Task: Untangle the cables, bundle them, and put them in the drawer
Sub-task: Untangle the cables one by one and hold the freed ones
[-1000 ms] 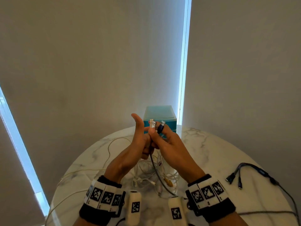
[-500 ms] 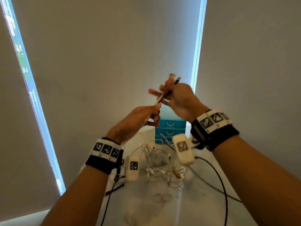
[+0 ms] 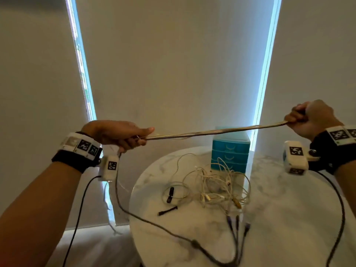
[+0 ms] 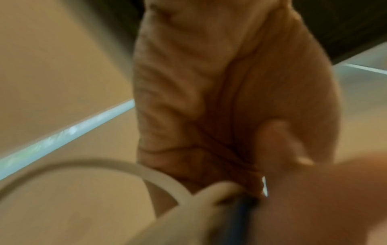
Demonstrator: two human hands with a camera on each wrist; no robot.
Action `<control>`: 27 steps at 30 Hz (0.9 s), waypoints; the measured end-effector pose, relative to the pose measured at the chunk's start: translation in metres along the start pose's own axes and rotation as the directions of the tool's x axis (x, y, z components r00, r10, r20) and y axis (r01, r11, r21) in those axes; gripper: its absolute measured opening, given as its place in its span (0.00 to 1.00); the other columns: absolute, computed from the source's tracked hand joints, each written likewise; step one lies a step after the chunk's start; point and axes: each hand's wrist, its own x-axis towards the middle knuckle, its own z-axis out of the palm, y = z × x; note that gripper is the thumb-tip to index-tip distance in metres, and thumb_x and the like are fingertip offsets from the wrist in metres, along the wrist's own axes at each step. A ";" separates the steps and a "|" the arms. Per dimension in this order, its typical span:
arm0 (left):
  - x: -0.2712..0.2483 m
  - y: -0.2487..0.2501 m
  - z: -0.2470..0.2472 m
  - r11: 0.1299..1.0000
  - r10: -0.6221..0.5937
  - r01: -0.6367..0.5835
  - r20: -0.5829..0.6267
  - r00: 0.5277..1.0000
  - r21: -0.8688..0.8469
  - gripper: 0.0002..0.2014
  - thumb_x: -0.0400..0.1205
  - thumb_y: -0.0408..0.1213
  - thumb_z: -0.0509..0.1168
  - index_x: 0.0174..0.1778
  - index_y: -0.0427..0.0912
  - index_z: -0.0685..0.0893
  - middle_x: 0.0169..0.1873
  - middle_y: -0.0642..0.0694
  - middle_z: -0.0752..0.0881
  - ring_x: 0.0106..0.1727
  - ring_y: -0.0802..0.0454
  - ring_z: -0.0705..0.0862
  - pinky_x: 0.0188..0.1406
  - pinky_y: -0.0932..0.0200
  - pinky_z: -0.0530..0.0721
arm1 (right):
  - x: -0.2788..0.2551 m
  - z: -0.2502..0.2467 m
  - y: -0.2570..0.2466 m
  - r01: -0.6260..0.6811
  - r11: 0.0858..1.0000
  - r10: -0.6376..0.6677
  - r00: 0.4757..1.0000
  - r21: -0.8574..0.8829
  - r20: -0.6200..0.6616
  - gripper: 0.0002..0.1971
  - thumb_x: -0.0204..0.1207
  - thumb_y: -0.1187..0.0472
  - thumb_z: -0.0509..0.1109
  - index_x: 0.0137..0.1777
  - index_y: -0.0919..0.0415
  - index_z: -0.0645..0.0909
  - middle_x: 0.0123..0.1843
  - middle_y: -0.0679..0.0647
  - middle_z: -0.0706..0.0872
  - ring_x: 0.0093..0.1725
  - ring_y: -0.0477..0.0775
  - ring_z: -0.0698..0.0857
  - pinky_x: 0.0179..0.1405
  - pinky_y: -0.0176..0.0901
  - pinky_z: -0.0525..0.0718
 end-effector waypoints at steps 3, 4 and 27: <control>-0.008 0.028 -0.044 0.953 0.045 0.086 -0.415 0.909 0.291 0.41 0.72 0.86 0.56 0.33 0.45 0.83 0.26 0.47 0.74 0.27 0.49 0.71 0.30 0.57 0.75 | -0.013 0.024 -0.002 0.040 0.999 -0.041 0.998 0.035 0.042 0.16 0.69 0.77 0.43 0.32 0.56 0.64 0.22 0.51 0.67 0.20 0.50 0.63 0.25 0.38 0.69; -0.006 0.040 -0.057 0.897 0.108 0.166 -0.566 0.817 0.410 0.47 0.71 0.89 0.52 0.40 0.43 0.89 0.34 0.42 0.84 0.34 0.43 0.81 0.41 0.51 0.81 | -0.018 0.034 -0.002 0.066 0.997 -0.068 0.996 0.050 0.057 0.16 0.70 0.76 0.43 0.33 0.56 0.65 0.24 0.51 0.67 0.20 0.50 0.64 0.26 0.36 0.70; 0.131 0.115 0.123 0.885 0.422 -0.423 -0.048 0.905 -0.195 0.46 0.85 0.77 0.35 0.75 0.46 0.82 0.63 0.34 0.93 0.66 0.39 0.92 0.74 0.42 0.87 | -0.102 0.085 0.081 0.270 0.818 0.083 0.818 -0.508 0.569 0.19 0.95 0.42 0.53 0.69 0.48 0.82 0.79 0.52 0.83 0.77 0.55 0.77 0.75 0.55 0.75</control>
